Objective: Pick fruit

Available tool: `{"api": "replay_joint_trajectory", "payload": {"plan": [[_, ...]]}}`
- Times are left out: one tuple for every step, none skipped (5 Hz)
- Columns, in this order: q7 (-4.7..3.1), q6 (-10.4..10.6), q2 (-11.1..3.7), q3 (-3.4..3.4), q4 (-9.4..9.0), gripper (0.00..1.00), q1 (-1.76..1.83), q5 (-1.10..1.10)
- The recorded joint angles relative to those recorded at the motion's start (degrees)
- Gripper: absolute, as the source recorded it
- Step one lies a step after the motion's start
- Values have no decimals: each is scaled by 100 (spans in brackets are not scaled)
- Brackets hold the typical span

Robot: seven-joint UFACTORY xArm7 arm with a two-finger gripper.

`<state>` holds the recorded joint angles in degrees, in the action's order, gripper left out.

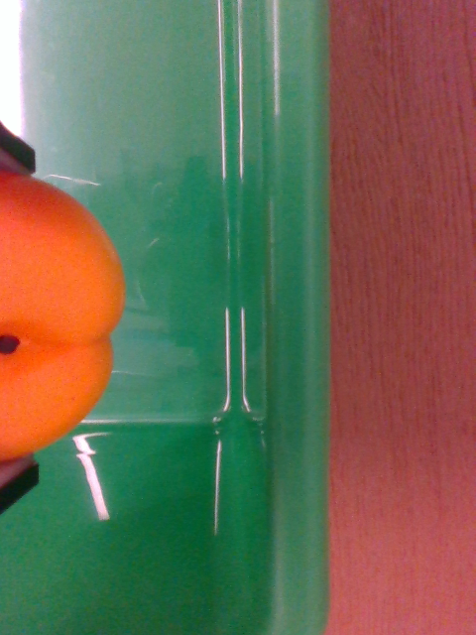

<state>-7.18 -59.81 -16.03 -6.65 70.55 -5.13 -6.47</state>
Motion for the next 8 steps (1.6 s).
{"api": "replay_joint_trajectory", "payload": {"plan": [[0,0,0,0,0,100,0,0],[-24,-269,106,0,164,100,5,1],[-24,-269,106,0,164,100,5,1],[-48,-542,213,0,332,100,10,3],[-48,-542,213,0,332,100,10,3],[-72,-813,319,0,497,100,16,4],[-72,-813,319,0,497,100,16,4],[-96,-1074,422,0,657,100,21,5]]}}
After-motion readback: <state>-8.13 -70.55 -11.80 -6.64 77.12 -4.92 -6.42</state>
